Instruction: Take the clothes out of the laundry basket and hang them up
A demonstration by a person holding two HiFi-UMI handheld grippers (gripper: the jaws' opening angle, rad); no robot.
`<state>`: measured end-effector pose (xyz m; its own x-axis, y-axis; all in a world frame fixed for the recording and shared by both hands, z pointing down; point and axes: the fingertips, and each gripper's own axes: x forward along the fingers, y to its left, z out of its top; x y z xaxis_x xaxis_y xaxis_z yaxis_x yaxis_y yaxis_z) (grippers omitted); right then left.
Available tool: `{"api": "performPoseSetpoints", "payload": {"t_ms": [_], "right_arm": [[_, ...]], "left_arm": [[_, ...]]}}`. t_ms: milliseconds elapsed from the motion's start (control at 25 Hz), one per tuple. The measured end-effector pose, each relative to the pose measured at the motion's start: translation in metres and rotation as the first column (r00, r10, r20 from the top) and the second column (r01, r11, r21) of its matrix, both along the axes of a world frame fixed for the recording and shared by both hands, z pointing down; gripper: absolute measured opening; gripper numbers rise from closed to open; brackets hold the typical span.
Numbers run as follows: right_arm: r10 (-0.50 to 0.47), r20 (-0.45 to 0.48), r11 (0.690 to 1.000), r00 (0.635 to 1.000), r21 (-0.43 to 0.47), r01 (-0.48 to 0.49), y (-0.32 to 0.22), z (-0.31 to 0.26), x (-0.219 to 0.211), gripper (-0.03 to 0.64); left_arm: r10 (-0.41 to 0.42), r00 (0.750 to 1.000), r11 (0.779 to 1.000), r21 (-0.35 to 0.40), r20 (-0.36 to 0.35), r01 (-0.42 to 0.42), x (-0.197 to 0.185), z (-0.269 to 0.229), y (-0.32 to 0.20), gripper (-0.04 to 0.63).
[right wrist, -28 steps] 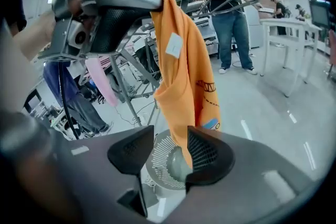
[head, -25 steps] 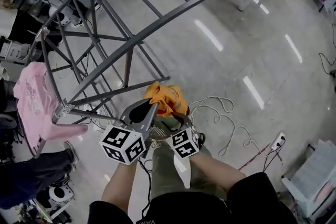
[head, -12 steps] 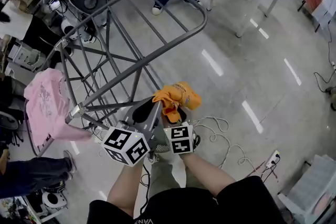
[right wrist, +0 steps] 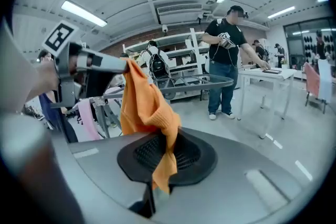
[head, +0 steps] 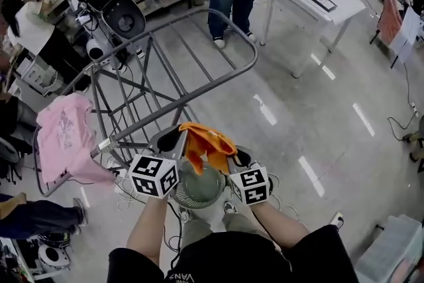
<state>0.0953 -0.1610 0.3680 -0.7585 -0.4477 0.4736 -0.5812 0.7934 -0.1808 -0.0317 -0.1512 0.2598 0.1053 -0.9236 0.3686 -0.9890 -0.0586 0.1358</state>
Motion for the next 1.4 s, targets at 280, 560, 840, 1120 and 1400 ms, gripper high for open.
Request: {"api": "performPoseSetpoints", "payload": {"t_ms": [280, 560, 840, 1120, 1400], "right_arm": [[-0.138, 0.022, 0.990, 0.990, -0.003, 0.138, -0.003, -0.053, 0.026, 0.026], [-0.196, 0.016, 0.981, 0.981, 0.013, 0.195, -0.011, -0.127, 0.014, 0.023], [-0.121, 0.008, 0.985, 0.993, 0.128, 0.119, -0.023, -0.232, -0.030, 0.023], [-0.022, 0.032, 0.975, 0.999, 0.223, 0.014, -0.040, -0.351, -0.072, 0.023], [0.083, 0.041, 0.971, 0.996, 0.221, -0.090, -0.077, -0.421, -0.108, 0.023]], "left_arm": [[0.099, 0.987, 0.994, -0.065, 0.128, -0.091, -0.014, 0.006, 0.018, 0.029], [0.357, 0.857, 0.934, -0.117, 0.372, -0.338, -0.028, -0.033, 0.009, 0.029], [0.529, 0.695, 0.820, -0.082, 0.487, -0.567, -0.073, -0.114, -0.015, 0.029], [0.543, 0.593, 0.722, 0.029, 0.595, -0.691, -0.117, -0.240, -0.068, 0.029], [0.536, 0.528, 0.681, 0.032, 0.659, -0.731, -0.154, -0.310, -0.119, 0.029]]}}
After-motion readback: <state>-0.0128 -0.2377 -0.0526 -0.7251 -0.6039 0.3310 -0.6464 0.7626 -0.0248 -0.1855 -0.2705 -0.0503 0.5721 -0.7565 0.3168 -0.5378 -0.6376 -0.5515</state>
